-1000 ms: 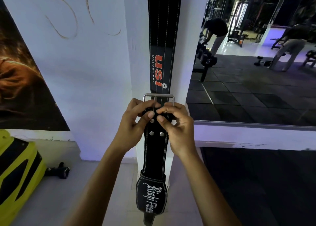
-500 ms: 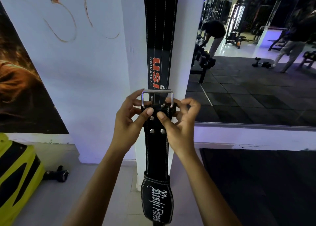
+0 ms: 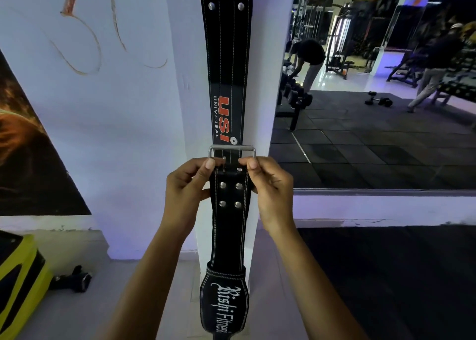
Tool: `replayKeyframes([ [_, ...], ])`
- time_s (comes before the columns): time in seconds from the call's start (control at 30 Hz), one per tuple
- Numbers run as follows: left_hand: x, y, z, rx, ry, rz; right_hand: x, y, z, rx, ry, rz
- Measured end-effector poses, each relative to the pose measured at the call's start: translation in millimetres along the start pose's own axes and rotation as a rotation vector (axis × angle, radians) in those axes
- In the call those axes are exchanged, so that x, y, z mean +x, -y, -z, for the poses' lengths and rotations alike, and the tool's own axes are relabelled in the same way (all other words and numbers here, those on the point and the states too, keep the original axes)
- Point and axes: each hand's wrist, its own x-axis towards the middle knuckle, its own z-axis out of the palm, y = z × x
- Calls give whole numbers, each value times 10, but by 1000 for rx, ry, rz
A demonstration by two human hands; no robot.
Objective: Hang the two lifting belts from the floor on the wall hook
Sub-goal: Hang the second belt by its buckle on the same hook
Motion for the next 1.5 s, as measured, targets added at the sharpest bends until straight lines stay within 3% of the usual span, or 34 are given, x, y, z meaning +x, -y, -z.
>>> replayKeyframes([
  [0.23,253,17,-67,261,-52,-178,231,-26,52,5,11,29],
  [0.47,878,-396,-131,242,-77,-332,999,305,-105,20,45,164],
  [0.67,1714,-932,-196,224,-53,-452,1891,719,-374,-5,15,304],
  [1.0,2712,-1888,-307,456,-2,-761,2972,1401,-632,-118,-65,498],
  [1.23,3198,-2818,-456,541,-96,-974,3672,2181,-830,-159,-135,597],
  [1.5,3830,-3520,-702,596,-187,-1013,4264,2883,-992,-266,-295,612],
])
